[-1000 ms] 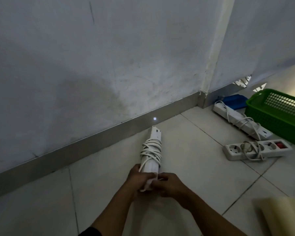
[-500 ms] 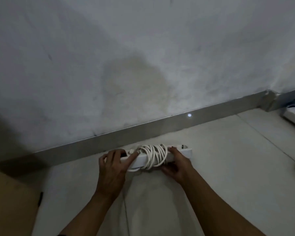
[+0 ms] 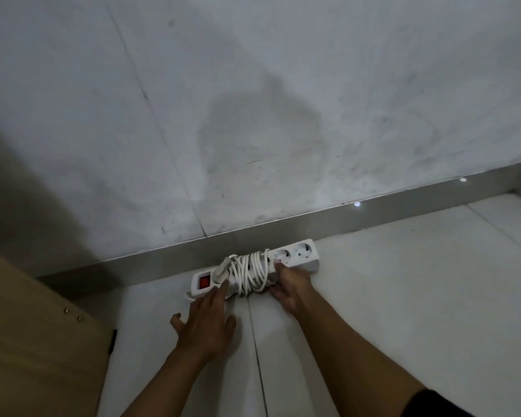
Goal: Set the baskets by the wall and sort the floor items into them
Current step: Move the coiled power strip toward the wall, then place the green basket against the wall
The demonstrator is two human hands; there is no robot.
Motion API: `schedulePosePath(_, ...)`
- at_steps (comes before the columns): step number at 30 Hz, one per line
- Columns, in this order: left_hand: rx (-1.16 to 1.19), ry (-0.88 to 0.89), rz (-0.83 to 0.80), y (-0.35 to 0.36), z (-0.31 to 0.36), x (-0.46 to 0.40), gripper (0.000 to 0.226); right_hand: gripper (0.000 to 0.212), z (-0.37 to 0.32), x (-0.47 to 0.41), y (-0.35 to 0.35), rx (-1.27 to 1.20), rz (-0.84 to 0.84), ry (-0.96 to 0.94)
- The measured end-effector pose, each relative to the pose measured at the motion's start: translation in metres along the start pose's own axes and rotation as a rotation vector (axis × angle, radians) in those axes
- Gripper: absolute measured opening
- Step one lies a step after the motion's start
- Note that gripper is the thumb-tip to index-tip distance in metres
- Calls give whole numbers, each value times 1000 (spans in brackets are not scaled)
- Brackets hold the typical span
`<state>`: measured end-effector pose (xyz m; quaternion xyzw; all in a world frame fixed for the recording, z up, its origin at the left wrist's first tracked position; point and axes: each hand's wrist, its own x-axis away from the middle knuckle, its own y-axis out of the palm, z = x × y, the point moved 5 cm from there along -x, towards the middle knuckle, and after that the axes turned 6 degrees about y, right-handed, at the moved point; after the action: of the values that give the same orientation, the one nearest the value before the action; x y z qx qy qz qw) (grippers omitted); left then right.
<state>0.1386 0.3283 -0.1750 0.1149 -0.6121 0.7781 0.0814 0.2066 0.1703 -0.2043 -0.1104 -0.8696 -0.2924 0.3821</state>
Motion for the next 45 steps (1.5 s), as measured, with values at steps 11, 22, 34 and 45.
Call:
schedulePosePath(11, 56, 297, 80, -11, 209, -8, 62, 65, -98, 84, -132, 259, 82, -18)
schedulePosePath(22, 55, 699, -234, -41, 480, 81, 62, 6, -220, 298, -347, 27, 573, -197)
schedulePosePath(34, 160, 826, -383, -26, 633, 121, 55, 17, -259, 361, -480, -237, 781, -238)
schedulePosePath(45, 712, 475, -632, 91, 765, 34, 34, 41, -352, 237, -621, -599, 728, -305)
